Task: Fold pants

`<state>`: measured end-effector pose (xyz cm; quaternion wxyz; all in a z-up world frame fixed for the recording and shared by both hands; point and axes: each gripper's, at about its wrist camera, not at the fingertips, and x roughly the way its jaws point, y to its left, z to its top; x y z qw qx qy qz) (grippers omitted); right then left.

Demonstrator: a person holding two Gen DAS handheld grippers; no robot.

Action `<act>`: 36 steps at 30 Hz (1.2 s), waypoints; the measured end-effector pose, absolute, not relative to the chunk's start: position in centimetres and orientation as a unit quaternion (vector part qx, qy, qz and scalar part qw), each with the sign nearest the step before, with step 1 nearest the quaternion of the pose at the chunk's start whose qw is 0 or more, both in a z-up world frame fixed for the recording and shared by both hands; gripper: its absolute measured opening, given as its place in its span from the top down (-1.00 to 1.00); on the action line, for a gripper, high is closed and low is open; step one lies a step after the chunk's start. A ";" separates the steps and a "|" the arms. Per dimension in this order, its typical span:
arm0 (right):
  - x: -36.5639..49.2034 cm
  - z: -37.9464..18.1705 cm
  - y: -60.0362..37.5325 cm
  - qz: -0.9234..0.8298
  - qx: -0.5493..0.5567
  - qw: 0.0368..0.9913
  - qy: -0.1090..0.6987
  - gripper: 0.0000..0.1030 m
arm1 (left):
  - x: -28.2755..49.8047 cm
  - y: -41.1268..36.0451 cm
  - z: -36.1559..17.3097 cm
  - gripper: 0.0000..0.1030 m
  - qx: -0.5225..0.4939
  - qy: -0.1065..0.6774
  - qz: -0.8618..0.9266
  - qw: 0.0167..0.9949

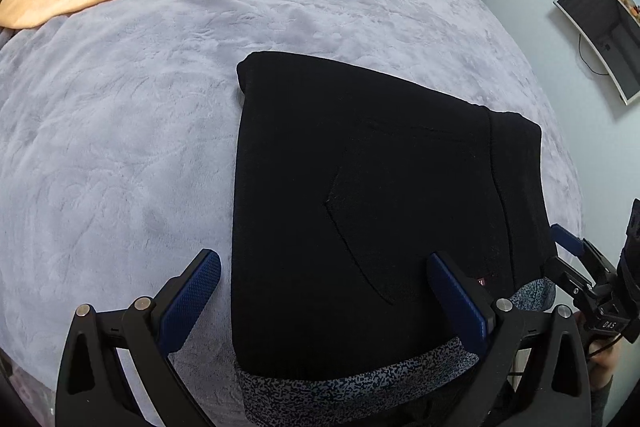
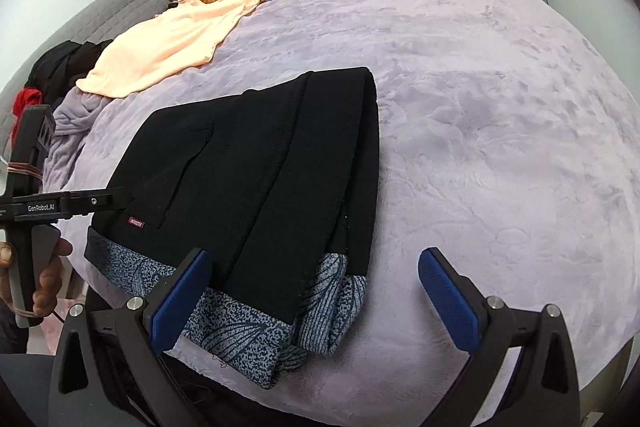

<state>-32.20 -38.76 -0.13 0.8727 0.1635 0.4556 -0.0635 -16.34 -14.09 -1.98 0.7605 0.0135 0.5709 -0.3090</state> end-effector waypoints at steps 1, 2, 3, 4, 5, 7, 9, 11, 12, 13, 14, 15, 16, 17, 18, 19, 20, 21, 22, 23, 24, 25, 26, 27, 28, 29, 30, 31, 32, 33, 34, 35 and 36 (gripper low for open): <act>-32.1 -0.3 -38.9 -0.059 0.169 0.872 0.456 -1.00 | -16.2 -14.0 -2.3 -1.00 0.005 0.575 -0.317 0.754; -32.0 -0.4 -39.0 -0.053 0.177 0.871 0.456 -1.00 | -15.9 -13.9 -2.8 -1.00 -0.005 0.581 -0.326 0.746; -31.8 -0.7 -39.1 -0.047 0.185 0.869 0.456 -1.00 | -15.6 -13.7 -3.3 -1.00 -0.022 0.590 -0.335 0.735; -31.4 -1.0 -39.1 -0.038 0.195 0.867 0.456 -1.00 | -15.2 -13.5 -3.9 -1.00 -0.040 0.598 -0.344 0.723; -31.0 -1.4 -39.2 -0.026 0.205 0.864 0.459 -1.00 | -14.8 -13.4 -4.4 -1.00 -0.055 0.606 -0.352 0.711; -30.1 -2.7 -39.4 -0.006 0.226 0.854 0.469 -1.00 | -14.3 -13.4 -4.9 -1.00 -0.066 0.609 -0.369 0.699; -29.2 -4.0 -39.7 0.025 0.261 0.841 0.473 -1.00 | -14.2 -13.7 -5.0 -1.00 -0.061 0.607 -0.383 0.693; -28.2 -5.1 -40.0 0.053 0.287 0.833 0.470 -1.00 | -14.2 -14.5 -4.9 -1.00 -0.051 0.606 -0.394 0.690; -27.8 -5.4 -40.1 0.062 0.293 0.832 0.467 -1.00 | -14.3 -14.9 -5.0 -1.00 -0.046 0.603 -0.397 0.691; -27.4 -5.6 -40.1 0.065 0.297 0.831 0.465 -1.00 | -14.2 -15.4 -5.0 -1.00 -0.043 0.600 -0.400 0.692; -26.9 -5.5 -39.9 0.067 0.292 0.832 0.468 -1.00 | -14.2 -15.7 -5.1 -1.00 -0.045 0.599 -0.401 0.692; -26.7 -5.3 -39.4 0.070 0.282 0.834 0.468 -0.97 | -14.2 -15.9 -4.9 -1.00 -0.048 0.599 -0.398 0.694; -26.7 -5.0 -39.0 0.075 0.273 0.838 0.467 -0.93 | -14.4 -16.0 -4.6 -0.99 -0.047 0.596 -0.399 0.695; -26.8 -4.5 -38.6 0.079 0.261 0.841 0.466 -0.89 | -14.8 -16.3 -4.0 -0.95 -0.038 0.589 -0.402 0.700; -26.9 -4.1 -38.4 0.078 0.252 0.845 0.466 -0.73 | -15.3 -16.5 -3.4 -0.80 -0.025 0.579 -0.404 0.707; -27.2 -3.6 -38.4 0.073 0.248 0.848 0.462 -0.54 | -15.7 -17.0 -2.6 -0.71 -0.012 0.571 -0.406 0.713; -27.6 -3.1 -38.8 0.073 0.254 0.850 0.455 -0.44 | -15.9 -17.2 -1.9 -0.69 -0.008 0.567 -0.407 0.716; -28.1 -2.5 -39.3 0.076 0.264 0.853 0.445 -0.33 | -16.0 -17.4 -1.4 -0.69 -0.011 0.567 -0.410 0.714; -28.2 -1.9 -39.4 0.081 0.269 0.854 0.437 -0.32 | -15.9 -17.6 -0.7 -0.69 -0.020 0.569 -0.413 0.711; -28.2 -1.1 -39.4 0.080 0.264 0.859 0.432 -0.31 | -15.9 -17.9 -0.1 -0.69 -0.030 0.568 -0.420 0.707; -28.2 -0.5 -39.3 0.077 0.251 0.864 0.429 -0.31 | -15.8 -18.5 0.6 -0.69 -0.036 0.566 -0.429 0.703; -28.1 0.1 -39.3 0.075 0.238 0.870 0.425 -0.31 | -15.7 -19.2 1.3 -0.69 -0.032 0.561 -0.433 0.705; -27.9 0.7 -39.5 0.072 0.228 0.875 0.422 -0.31 | -15.5 -20.1 1.8 -0.69 -0.024 0.555 -0.434 0.709; -27.6 1.2 -40.1 0.067 0.223 0.878 0.418 -0.31 | -15.1 -21.0 2.2 -0.69 -0.018 0.550 -0.434 0.713; -27.3 1.6 -40.7 0.062 0.221 0.881 0.414 -0.31 | -14.7 -22.0 2.5 -0.69 -0.014 0.548 -0.435 0.714; -27.0 2.0 -41.4 0.057 0.216 0.884 0.411 -0.31 | -14.1 -22.9 2.7 -0.69 -0.017 0.548 -0.437 0.713; -26.6 2.5 -42.1 0.051 0.209 0.888 0.407 -0.31 | -13.5 -23.7 2.8 -0.69 -0.022 0.550 -0.440 0.710; -26.2 2.8 -42.8 0.046 0.204 0.890 0.405 -0.31 | -12.9 -24.7 2.9 -0.69 -0.024 0.552 -0.441 0.708; -25.8 3.1 -43.7 0.040 0.201 0.891 0.405 -0.31 | -12.3 -25.7 2.9 -0.69 -0.024 0.553 -0.442 0.706; -25.5 3.4 -44.7 0.036 0.199 0.892 0.404 -0.31 | -11.9 -26.7 2.9 -0.69 -0.022 0.554 -0.442 0.705; -25.0 3.5 -45.4 0.031 0.196 0.893 0.404 -0.31 | -11.4 -27.7 2.9 -0.69 -0.017 0.554 -0.442 0.705; -24.5 3.5 -46.2 0.025 0.194 0.893 0.406 -0.31 | -11.0 -28.6 2.8 -0.69 -0.013 0.555 -0.442 0.705; -24.2 3.5 -47.1 0.022 0.194 0.892 0.408 -0.31 | -10.7 -29.5 2.6 -0.69 -0.009 0.557 -0.440 0.704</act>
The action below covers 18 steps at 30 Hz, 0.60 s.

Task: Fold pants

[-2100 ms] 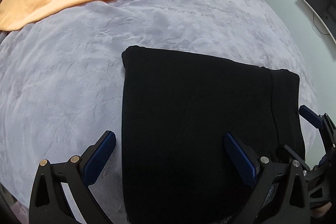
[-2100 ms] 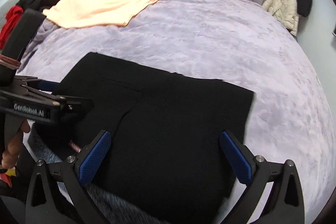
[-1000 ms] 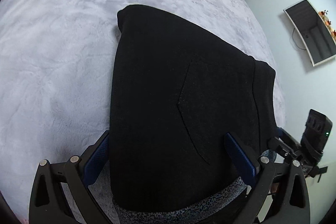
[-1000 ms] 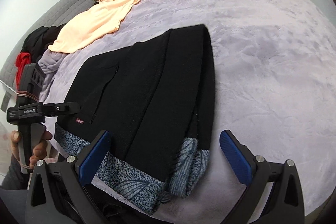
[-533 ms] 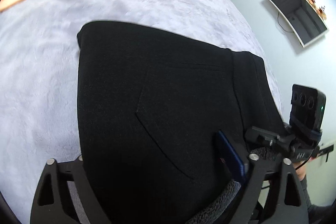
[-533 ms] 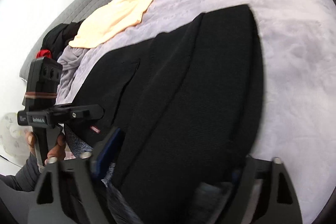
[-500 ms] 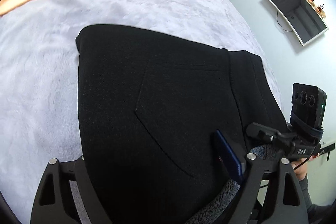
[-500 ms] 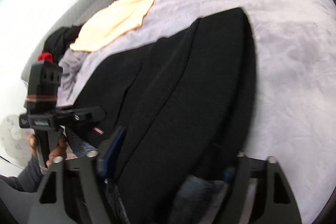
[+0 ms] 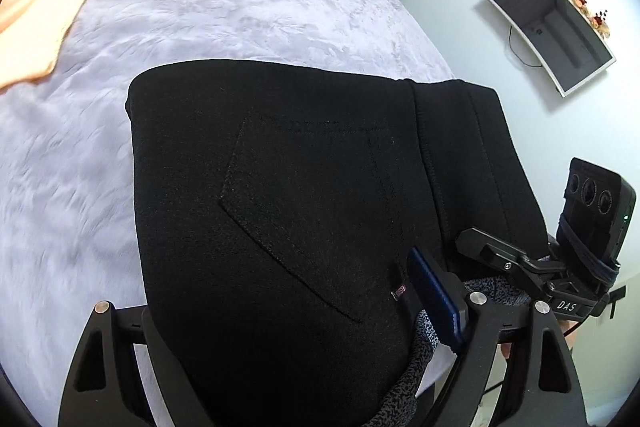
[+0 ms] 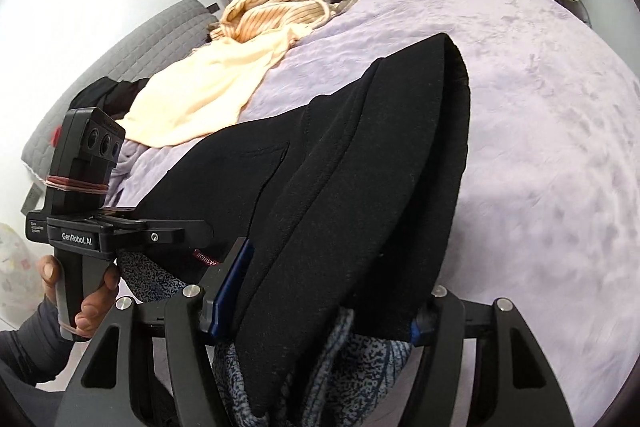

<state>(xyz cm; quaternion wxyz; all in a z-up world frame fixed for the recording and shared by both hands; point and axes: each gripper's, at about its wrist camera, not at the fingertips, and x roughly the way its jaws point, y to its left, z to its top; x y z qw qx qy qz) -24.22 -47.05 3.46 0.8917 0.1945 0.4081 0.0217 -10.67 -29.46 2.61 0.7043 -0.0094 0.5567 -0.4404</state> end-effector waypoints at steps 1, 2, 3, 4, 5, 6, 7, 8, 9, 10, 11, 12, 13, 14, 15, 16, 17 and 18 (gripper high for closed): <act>-23.8 3.4 -47.6 0.019 0.196 0.891 0.410 -0.31 | -11.0 -30.3 1.8 -0.69 -0.008 0.560 -0.439 0.703; -23.4 3.2 -48.3 0.016 0.197 0.889 0.413 -0.31 | -10.7 -30.9 1.5 -0.69 -0.010 0.564 -0.438 0.700; -23.2 3.0 -49.0 0.014 0.198 0.888 0.415 -0.31 | -10.3 -31.4 1.0 -0.69 -0.012 0.569 -0.436 0.697; -22.9 2.6 -49.5 0.013 0.201 0.885 0.419 -0.31 | -10.1 -31.7 0.5 -0.69 -0.011 0.574 -0.432 0.696; -22.6 2.0 -50.2 0.011 0.204 0.883 0.423 -0.31 | -9.8 -32.1 -0.2 -0.69 -0.007 0.578 -0.426 0.696; -22.5 1.5 -51.0 0.011 0.211 0.879 0.427 -0.31 | -9.5 -32.4 -0.8 -0.69 -0.002 0.581 -0.419 0.698; -22.3 0.9 -51.7 0.011 0.221 0.875 0.430 -0.31 | -9.3 -32.6 -1.5 -0.69 0.002 0.583 -0.413 0.700; -22.2 0.2 -52.3 0.009 0.232 0.871 0.433 -0.31 | -9.2 -32.6 -1.9 -0.70 0.003 0.583 -0.414 0.699; -22.2 -0.3 -52.8 0.009 0.242 0.868 0.434 -0.32 | -9.0 -32.6 -2.3 -0.75 0.000 0.585 -0.416 0.696; -22.2 -0.7 -53.1 0.010 0.250 0.866 0.434 -0.41 | -8.7 -32.4 -2.6 -0.78 -0.006 0.591 -0.416 0.691; -22.3 -0.9 -53.3 0.009 0.259 0.863 0.433 -0.44 | -8.6 -32.2 -2.9 -0.84 -0.012 0.597 -0.416 0.686; -22.6 -1.1 -53.7 0.007 0.265 0.861 0.433 -0.55 | -8.6 -31.9 -3.2 -0.84 -0.016 0.602 -0.419 0.679; -22.8 -1.1 -53.9 0.001 0.272 0.859 0.434 -0.60 | -8.8 -31.1 -3.3 -0.84 -0.019 0.607 -0.423 0.673; -23.1 -0.9 -53.9 -0.010 0.272 0.859 0.433 -0.60 | -8.8 -30.3 -3.2 -0.84 -0.023 0.610 -0.421 0.671; -23.7 -0.3 -53.9 -0.022 0.269 0.861 0.430 -0.60 | -8.9 -29.6 -2.7 -0.84 -0.026 0.609 -0.417 0.674; -24.3 0.5 -53.8 -0.041 0.256 0.867 0.425 -0.61 | -9.0 -28.6 -1.8 -0.84 -0.027 0.599 -0.413 0.685; -25.1 1.6 -53.4 -0.070 0.232 0.877 0.416 -0.62 | -9.0 -27.8 -0.8 -0.84 -0.027 0.588 -0.412 0.696; -25.6 3.0 -52.4 -0.095 0.200 0.888 0.403 -0.63 | -9.1 -27.0 0.1 -0.84 -0.028 0.575 -0.410 0.708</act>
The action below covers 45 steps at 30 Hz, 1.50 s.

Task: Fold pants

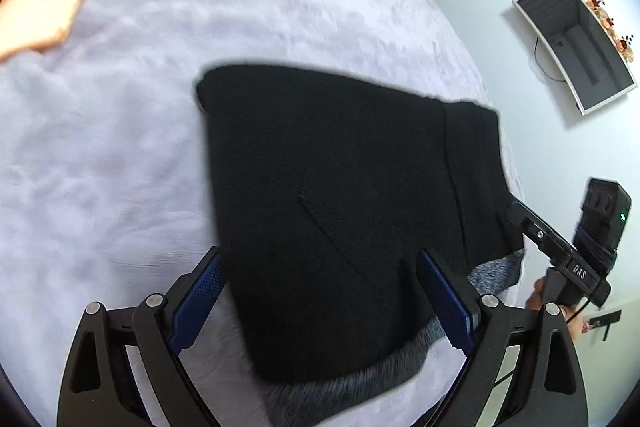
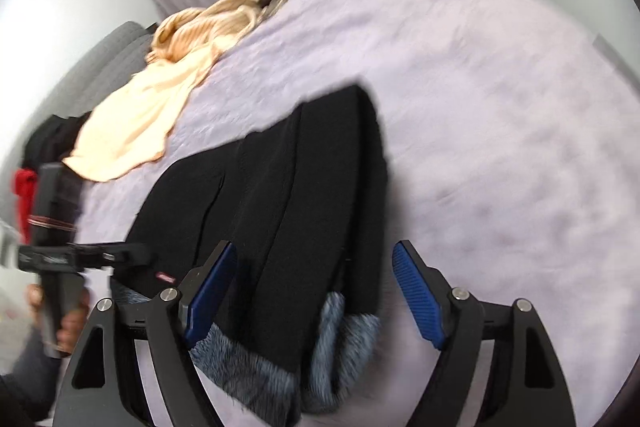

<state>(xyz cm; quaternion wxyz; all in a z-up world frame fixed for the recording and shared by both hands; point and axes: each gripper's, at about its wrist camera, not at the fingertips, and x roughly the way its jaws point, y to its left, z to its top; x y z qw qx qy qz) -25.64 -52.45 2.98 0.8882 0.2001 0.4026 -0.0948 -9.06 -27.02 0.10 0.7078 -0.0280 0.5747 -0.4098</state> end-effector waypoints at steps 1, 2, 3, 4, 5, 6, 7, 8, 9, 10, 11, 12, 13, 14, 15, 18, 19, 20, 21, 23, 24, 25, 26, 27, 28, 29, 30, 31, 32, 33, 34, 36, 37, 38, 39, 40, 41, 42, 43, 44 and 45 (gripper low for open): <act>-26.0 4.3 -51.4 -0.102 0.172 0.899 0.390 -0.68 | -9.1 -26.4 1.3 -0.84 -0.033 0.558 -0.408 0.722; -26.3 5.3 -50.3 -0.095 0.151 0.907 0.381 -0.70 | -9.3 -26.1 2.4 -0.84 -0.037 0.544 -0.410 0.731; -26.5 6.2 -49.0 -0.079 0.131 0.915 0.373 -0.75 | -9.6 -26.3 3.4 -0.84 -0.037 0.531 -0.416 0.737; -26.5 6.7 -47.9 -0.061 0.117 0.920 0.369 -0.79 | -9.7 -27.1 4.0 -0.84 -0.032 0.523 -0.421 0.740; -26.2 6.8 -46.7 -0.036 0.105 0.922 0.371 -0.79 | -9.8 -28.2 4.3 -0.84 -0.023 0.516 -0.428 0.741; -25.9 6.6 -45.9 -0.019 0.095 0.922 0.375 -0.79 | -9.7 -29.6 4.5 -0.84 -0.012 0.512 -0.435 0.740; -25.5 6.0 -45.3 -0.015 0.083 0.919 0.386 -0.79 | -10.0 -31.1 4.3 -0.84 0.004 0.511 -0.440 0.738; -25.2 5.1 -45.2 -0.022 0.077 0.913 0.401 -0.79 | -10.3 -32.2 3.9 -0.84 0.020 0.512 -0.440 0.737; -24.8 4.0 -45.4 -0.035 0.077 0.903 0.421 -0.79 | -10.5 -32.9 3.3 -0.84 0.036 0.517 -0.437 0.735; -24.8 3.1 -45.7 -0.044 0.080 0.899 0.429 -0.82 | -10.6 -34.2 2.5 -0.84 0.053 0.518 -0.429 0.738; -24.9 2.2 -46.0 -0.046 0.085 0.896 0.434 -0.85 | -10.7 -35.3 1.8 -0.84 0.067 0.516 -0.426 0.740; -25.5 1.7 -46.6 -0.043 0.090 0.895 0.434 -0.89 | -11.1 -35.9 1.4 -0.85 0.081 0.513 -0.423 0.743; -25.6 1.4 -46.6 -0.041 0.091 0.896 0.434 -0.89 | -11.5 -35.7 0.7 -0.85 0.097 0.506 -0.419 0.747; -26.0 1.4 -46.7 -0.039 0.086 0.897 0.432 -0.90 | -11.8 -35.9 0.4 -0.85 0.111 0.500 -0.415 0.752; -26.1 1.7 -46.5 -0.036 0.079 0.897 0.434 -0.90 | -12.1 -36.5 0.3 -0.85 0.124 0.496 -0.411 0.755; -25.5 3.4 -46.5 -0.024 0.078 0.901 0.425 -0.91 | -11.3 -35.8 1.8 -0.85 0.118 0.493 -0.414 0.756; -25.1 4.0 -46.8 -0.026 0.079 0.905 0.416 -0.91 | -10.5 -35.3 2.5 -0.85 0.102 0.491 -0.417 0.758; -24.5 4.9 -47.4 -0.035 0.073 0.909 0.409 -0.91 | -9.8 -35.5 2.9 -0.85 0.091 0.489 -0.412 0.763; -23.7 5.4 -47.7 -0.045 0.065 0.911 0.405 -0.91 | -9.0 -35.8 3.6 -0.85 0.084 0.487 -0.400 0.772; -21.5 6.1 -48.8 -0.061 0.046 0.911 0.406 -0.91 | -7.4 -37.0 4.0 -0.89 0.076 0.485 -0.366 0.791; -20.2 6.1 -49.2 -0.070 0.039 0.908 0.411 -0.91 | -6.7 -37.7 3.8 -0.99 0.076 0.491 -0.347 0.796; -18.9 5.9 -49.8 -0.073 0.038 0.904 0.420 -0.91 | -5.9 -38.4 3.3 -0.99 0.076 0.502 -0.321 0.800; -17.9 5.6 -50.2 -0.072 0.042 0.901 0.426 -0.91 | -5.3 -38.9 2.6 -0.99 0.075 0.515 -0.305 0.797; -16.8 5.1 -50.7 -0.072 0.050 0.896 0.435 -0.91 | -4.8 -39.3 1.9 -0.99 0.074 0.529 -0.297 0.792; -15.9 4.4 -50.9 -0.068 0.056 0.891 0.446 -0.91 | -4.4 -39.7 1.0 -0.99 0.075 0.542 -0.293 0.784; -15.0 3.5 -51.1 -0.067 0.057 0.884 0.460 -0.91 | -4.1 -40.0 0.2 -0.99 0.079 0.547 -0.289 0.781; -14.6 2.7 -51.3 -0.071 0.053 0.879 0.469 -0.92 | -4.2 -40.2 -0.2 -0.99 0.088 0.545 -0.285 0.784; -14.2 1.9 -51.2 -0.072 0.054 0.873 0.479 -0.97 | -4.4 -40.5 -0.6 -0.99 0.104 0.538 -0.283 0.788; -13.9 1.2 -51.3 -0.069 0.060 0.867 0.490 -0.99 | -4.6 -40.9 -0.9 -0.99 0.120 0.531 -0.283 0.789; -13.8 0.5 -51.4 -0.068 0.065 0.862 0.499 -1.00 | -4.9 -41.2 -1.3 -0.99 0.135 0.527 -0.281 0.791; -13.8 0.1 -51.3 -0.069 0.063 0.859 0.503 -1.00 | -5.3 -41.5 -1.5 -0.99 0.150 0.521 -0.278 0.793; -14.2 0.1 -50.9 -0.074 0.055 0.860 0.501 -1.00 | -5.7 -41.3 -1.2 -0.99 0.155 0.511 -0.279 0.798; -14.6 0.5 -50.6 -0.078 0.057 0.863 0.496 -1.00 | -6.1 -41.0 -0.7 -0.99 0.152 0.508 -0.282 0.800; -15.4 1.2 -50.3 -0.080 0.059 0.870 0.483 -1.00 | -6.4 -40.6 -0.2 -0.99 0.143 0.506 -0.286 0.801; -16.1 2.0 -49.8 -0.081 0.059 0.878 0.468 -1.00 | -6.8 -40.0 0.4 -0.99 0.130 0.502 -0.294 0.803; -16.8 2.7 -49.3 -0.078 0.058 0.887 0.452 -1.00 | -7.2 -39.5 1.0 -0.99 0.118 0.494 -0.302 0.807; -17.3 3.2 -48.9 -0.078 0.055 0.894 0.439 -1.00 | -7.6 -39.2 1.3 -0.99 0.113 0.483 -0.303 0.813; -17.4 3.6 -48.6 -0.081 0.049 0.897 0.432 -1.00 | -7.8 -38.9 1.6 -0.99 0.114 0.472 -0.301 0.821; -17.3 3.7 -48.4 -0.087 0.041 0.898 0.428 -1.00 | -7.8 -38.9 1.6 -0.99 0.117 0.467 -0.296 0.825; -17.0 3.5 -48.2 -0.091 0.035 0.896 0.432 -1.00 | -7.7 -39.0 1.4 -0.99 0.119 0.469 -0.291 0.825; -16.4 3.2 -48.3 -0.091 0.035 0.892 0.442 -1.00 | -7.5 -39.0 0.9 -0.99 0.122 0.480 -0.286 0.820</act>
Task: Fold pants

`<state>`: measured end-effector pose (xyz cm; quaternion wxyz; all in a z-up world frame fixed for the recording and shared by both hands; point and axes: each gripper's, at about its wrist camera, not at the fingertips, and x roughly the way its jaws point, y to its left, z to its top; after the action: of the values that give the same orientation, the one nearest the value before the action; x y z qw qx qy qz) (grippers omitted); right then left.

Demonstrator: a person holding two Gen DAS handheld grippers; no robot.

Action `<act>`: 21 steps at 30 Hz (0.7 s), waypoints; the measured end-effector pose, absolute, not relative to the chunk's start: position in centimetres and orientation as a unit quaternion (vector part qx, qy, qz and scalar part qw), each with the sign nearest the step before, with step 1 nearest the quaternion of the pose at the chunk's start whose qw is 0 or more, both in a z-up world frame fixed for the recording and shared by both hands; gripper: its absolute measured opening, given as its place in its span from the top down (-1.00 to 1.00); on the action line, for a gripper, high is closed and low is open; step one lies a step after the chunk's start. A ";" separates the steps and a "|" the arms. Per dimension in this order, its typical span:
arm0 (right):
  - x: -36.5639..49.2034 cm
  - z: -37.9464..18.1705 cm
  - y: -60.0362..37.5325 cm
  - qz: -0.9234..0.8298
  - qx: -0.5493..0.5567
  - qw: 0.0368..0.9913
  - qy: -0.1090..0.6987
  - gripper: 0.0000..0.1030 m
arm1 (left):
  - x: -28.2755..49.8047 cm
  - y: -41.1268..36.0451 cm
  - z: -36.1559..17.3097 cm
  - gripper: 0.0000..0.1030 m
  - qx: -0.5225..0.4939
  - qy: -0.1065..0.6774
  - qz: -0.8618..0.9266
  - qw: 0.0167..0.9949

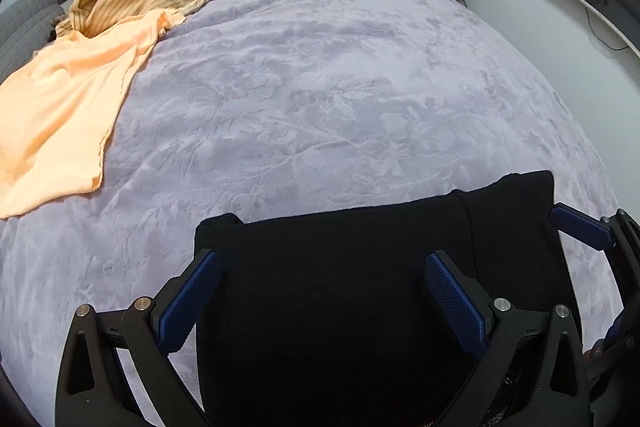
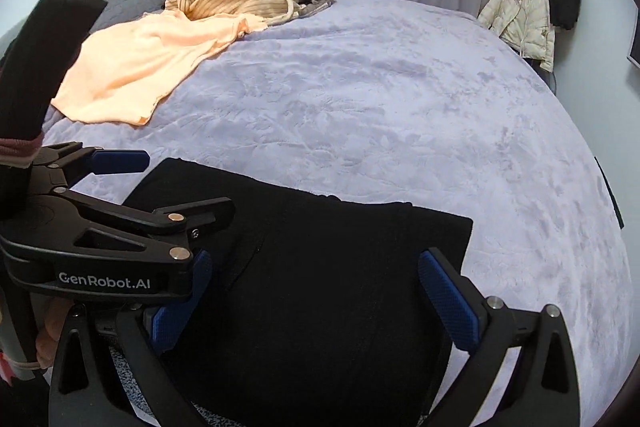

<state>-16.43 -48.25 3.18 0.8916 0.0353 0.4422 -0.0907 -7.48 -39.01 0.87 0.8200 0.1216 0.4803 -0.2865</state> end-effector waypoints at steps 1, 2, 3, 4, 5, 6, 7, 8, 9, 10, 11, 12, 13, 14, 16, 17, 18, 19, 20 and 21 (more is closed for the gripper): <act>-15.9 2.6 -48.4 -0.089 0.041 0.885 0.455 -1.00 | -7.2 -39.0 0.1 -0.99 0.122 0.498 -0.282 0.811; -15.6 1.9 -48.4 -0.089 0.051 0.876 0.471 -1.00 | -7.1 -38.9 -0.4 -0.99 0.126 0.503 -0.277 0.809; -15.5 1.3 -48.3 -0.091 0.054 0.871 0.479 -1.00 | -7.3 -38.8 -0.7 -0.99 0.135 0.499 -0.276 0.811; -15.7 1.0 -48.0 -0.095 0.046 0.869 0.482 -1.00 | -7.9 -38.8 -0.8 -0.99 0.147 0.492 -0.275 0.813; -16.1 0.8 -47.3 -0.103 0.031 0.870 0.482 -1.00 | -8.5 -38.6 -0.9 -0.99 0.157 0.485 -0.274 0.816; -16.7 0.8 -46.5 -0.108 0.018 0.871 0.478 -1.00 | -9.2 -38.3 -0.9 -0.99 0.164 0.478 -0.273 0.819; -17.3 0.8 -45.9 -0.110 0.010 0.873 0.475 -1.00 | -9.7 -37.9 -1.0 -0.99 0.165 0.473 -0.275 0.821; -18.1 0.8 -45.3 -0.115 0.003 0.874 0.473 -1.00 | -10.3 -37.5 -1.0 -0.99 0.163 0.469 -0.277 0.823; -18.9 0.8 -44.8 -0.120 -0.002 0.876 0.467 -1.00 | -10.8 -37.0 -1.1 -0.99 0.160 0.467 -0.278 0.824; -19.7 0.9 -44.3 -0.123 0.002 0.878 0.462 -1.00 | -11.2 -36.4 -1.1 -0.99 0.154 0.466 -0.278 0.826; -20.6 0.9 -43.8 -0.123 0.010 0.881 0.457 -1.00 | -11.6 -35.8 -1.2 -0.99 0.148 0.465 -0.278 0.827; -21.2 0.8 -43.3 -0.124 0.010 0.882 0.455 -1.00 | -11.9 -35.3 -1.2 -0.99 0.141 0.463 -0.278 0.830; -21.7 0.8 -42.9 -0.127 0.003 0.882 0.454 -1.00 | -12.1 -34.7 -1.3 -0.99 0.133 0.463 -0.278 0.831; -22.3 0.6 -42.4 -0.132 -0.008 0.882 0.452 -1.00 | -12.3 -34.2 -1.4 -0.99 0.125 0.467 -0.277 0.830; -22.9 0.3 -42.0 -0.132 -0.021 0.883 0.450 -1.00 | -12.5 -33.6 -1.7 -0.99 0.113 0.473 -0.280 0.828; -23.2 0.2 -41.8 -0.135 -0.025 0.883 0.449 -1.00 | -12.6 -33.4 -1.9 -0.99 0.109 0.474 -0.281 0.827; -23.4 0.2 -41.6 -0.138 -0.027 0.883 0.448 -1.00 | -12.8 -33.2 -2.0 -1.00 0.105 0.475 -0.281 0.827; -23.7 0.1 -41.5 -0.139 -0.028 0.883 0.447 -1.00 | -12.9 -33.0 -2.1 -1.00 0.101 0.476 -0.281 0.827; -24.0 0.1 -41.3 -0.139 -0.025 0.884 0.446 -1.00 | -13.0 -32.8 -2.2 -1.00 0.096 0.478 -0.280 0.827; -24.2 -0.1 -41.2 -0.138 -0.024 0.885 0.445 -1.00 | -13.0 -32.7 -2.3 -1.00 0.091 0.480 -0.280 0.826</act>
<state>-24.25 -41.17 -0.07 0.8846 -0.0239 0.4447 -0.1383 -12.99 -32.68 -2.31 0.8262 0.0911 0.4802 -0.2801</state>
